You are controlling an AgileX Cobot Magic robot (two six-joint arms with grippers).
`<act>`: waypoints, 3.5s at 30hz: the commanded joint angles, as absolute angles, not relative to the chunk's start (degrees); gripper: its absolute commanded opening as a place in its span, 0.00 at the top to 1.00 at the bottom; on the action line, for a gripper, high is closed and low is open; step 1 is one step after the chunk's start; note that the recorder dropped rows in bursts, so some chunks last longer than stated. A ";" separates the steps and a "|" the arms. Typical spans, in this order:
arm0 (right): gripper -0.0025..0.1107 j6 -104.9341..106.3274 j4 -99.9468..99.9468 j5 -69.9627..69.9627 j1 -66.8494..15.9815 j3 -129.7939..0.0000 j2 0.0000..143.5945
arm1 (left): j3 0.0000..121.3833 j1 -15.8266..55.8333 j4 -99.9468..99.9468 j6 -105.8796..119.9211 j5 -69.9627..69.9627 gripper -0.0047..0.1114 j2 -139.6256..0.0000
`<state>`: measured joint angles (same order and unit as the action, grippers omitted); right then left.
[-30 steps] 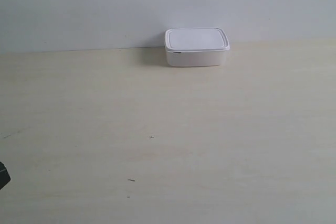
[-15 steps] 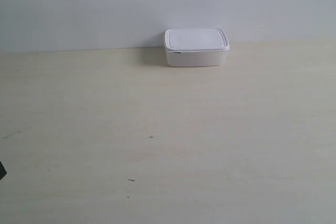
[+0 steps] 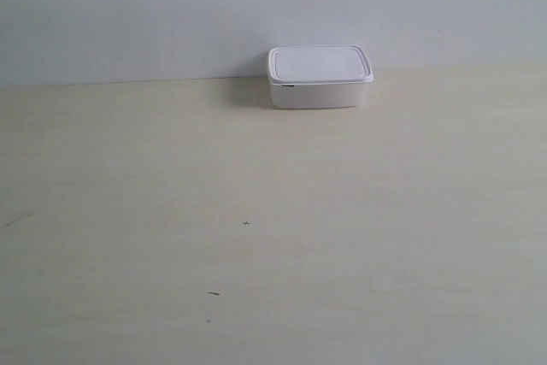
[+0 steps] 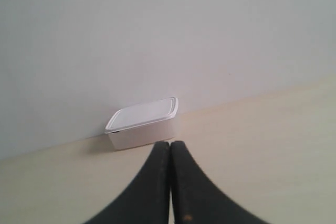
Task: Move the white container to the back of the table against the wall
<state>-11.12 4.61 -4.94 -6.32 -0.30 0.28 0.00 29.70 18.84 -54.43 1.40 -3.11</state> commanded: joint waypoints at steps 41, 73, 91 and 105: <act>0.98 -10.90 4.59 -4.61 12.14 0.00 0.00 | 0.00 -8.86 14.75 -53.90 21.29 0.96 0.00; 0.98 -10.90 -9.15 -14.85 12.14 0.00 0.00 | 0.00 -8.84 14.75 -53.50 21.74 0.96 0.00; 0.98 -10.90 -9.15 -14.85 12.14 0.00 0.00 | 0.00 -8.65 14.75 -21.46 21.62 0.96 0.00; 0.98 -10.90 -9.15 -15.09 12.14 0.00 0.00 | 0.00 -8.65 14.75 -21.46 21.62 0.96 0.00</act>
